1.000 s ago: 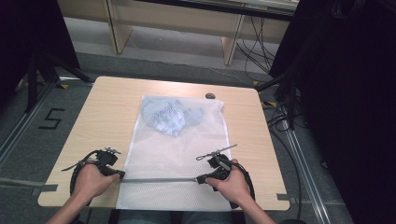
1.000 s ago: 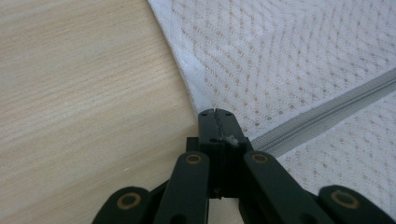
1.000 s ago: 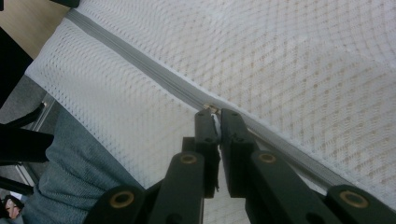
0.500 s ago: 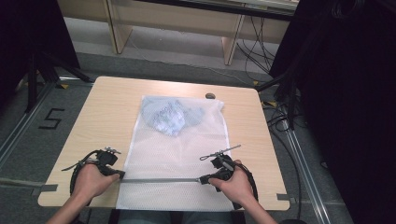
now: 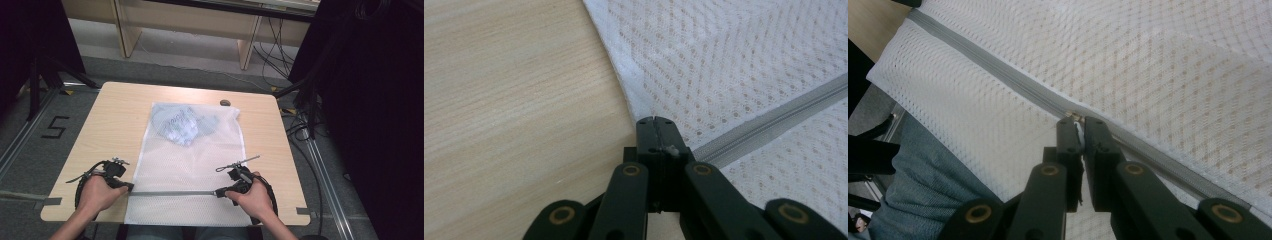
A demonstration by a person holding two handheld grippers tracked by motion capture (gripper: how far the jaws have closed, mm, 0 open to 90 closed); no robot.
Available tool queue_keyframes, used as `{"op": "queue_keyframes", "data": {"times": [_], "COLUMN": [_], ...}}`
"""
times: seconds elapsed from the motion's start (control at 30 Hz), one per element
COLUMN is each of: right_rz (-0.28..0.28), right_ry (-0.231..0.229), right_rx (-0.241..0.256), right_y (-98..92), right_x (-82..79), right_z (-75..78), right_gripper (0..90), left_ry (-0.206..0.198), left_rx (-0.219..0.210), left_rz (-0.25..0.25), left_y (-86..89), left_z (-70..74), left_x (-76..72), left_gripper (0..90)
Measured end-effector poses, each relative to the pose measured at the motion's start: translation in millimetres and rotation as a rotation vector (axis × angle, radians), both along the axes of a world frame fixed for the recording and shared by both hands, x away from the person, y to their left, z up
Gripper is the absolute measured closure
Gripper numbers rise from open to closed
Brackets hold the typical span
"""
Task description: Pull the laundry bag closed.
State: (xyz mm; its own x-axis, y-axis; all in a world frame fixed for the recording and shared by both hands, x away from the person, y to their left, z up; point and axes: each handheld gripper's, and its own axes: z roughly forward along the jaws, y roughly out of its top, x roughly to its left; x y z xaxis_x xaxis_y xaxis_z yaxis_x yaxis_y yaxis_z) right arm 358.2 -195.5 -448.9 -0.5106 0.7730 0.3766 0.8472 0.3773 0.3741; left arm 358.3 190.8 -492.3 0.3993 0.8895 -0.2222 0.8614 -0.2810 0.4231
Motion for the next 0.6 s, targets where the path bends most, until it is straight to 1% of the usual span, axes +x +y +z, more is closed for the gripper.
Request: {"op": "queue_keyframes", "data": {"times": [0.13, 0.3, 0.33, 0.37, 0.4, 0.43, 0.53, 0.6], "right_rz": [0.007, 0.007, 0.002, -0.013, -0.018, -0.006, 0.004, 0.0], "right_ry": [-0.012, -0.014, -0.013, 0.009, 0.003, -0.001, -0.014, -0.012], "right_rx": [0.007, 0.006, 0.003, 0.001, 0.004, -0.001, 0.003, 0.003], "right_y": [-2.1, -2.7, -2.7, -2.1, -1.9, -3.1, -4.7, -5.5], "right_x": [0.6, -0.2, -0.4, -1.5, -1.9, -0.8, -0.2, -0.4], "right_z": [0.3, 0.1, 0.1, 1.5, 1.3, 0.9, 0.4, 1.1], "right_gripper": [87.0, 86.9, 87.0, 87.0, 87.0, 87.0, 86.9, 87.0], "left_ry": [0.0, 0.002, 0.002, 0.002, 0.002, 0.004, 0.003, 0.003], "left_rx": [-0.001, 0.002, 0.002, 0.001, 0.001, 0.002, 0.001, 0.001], "left_rz": [0.0, 0.002, 0.002, 0.002, 0.002, 0.0, 0.002, 0.001], "left_y": [0.0, -0.1, -0.1, -0.1, 0.0, 0.1, 0.2, 0.1], "left_z": [0.0, 0.2, 0.2, 0.1, 0.2, 0.2, 0.2, 0.2], "left_x": [0.0, 0.1, 0.1, 0.1, 0.1, 0.2, 0.1, 0.2], "left_gripper": [89.9, 89.9, 89.9, 89.9, 89.9, 89.9, 89.9, 89.9]}}
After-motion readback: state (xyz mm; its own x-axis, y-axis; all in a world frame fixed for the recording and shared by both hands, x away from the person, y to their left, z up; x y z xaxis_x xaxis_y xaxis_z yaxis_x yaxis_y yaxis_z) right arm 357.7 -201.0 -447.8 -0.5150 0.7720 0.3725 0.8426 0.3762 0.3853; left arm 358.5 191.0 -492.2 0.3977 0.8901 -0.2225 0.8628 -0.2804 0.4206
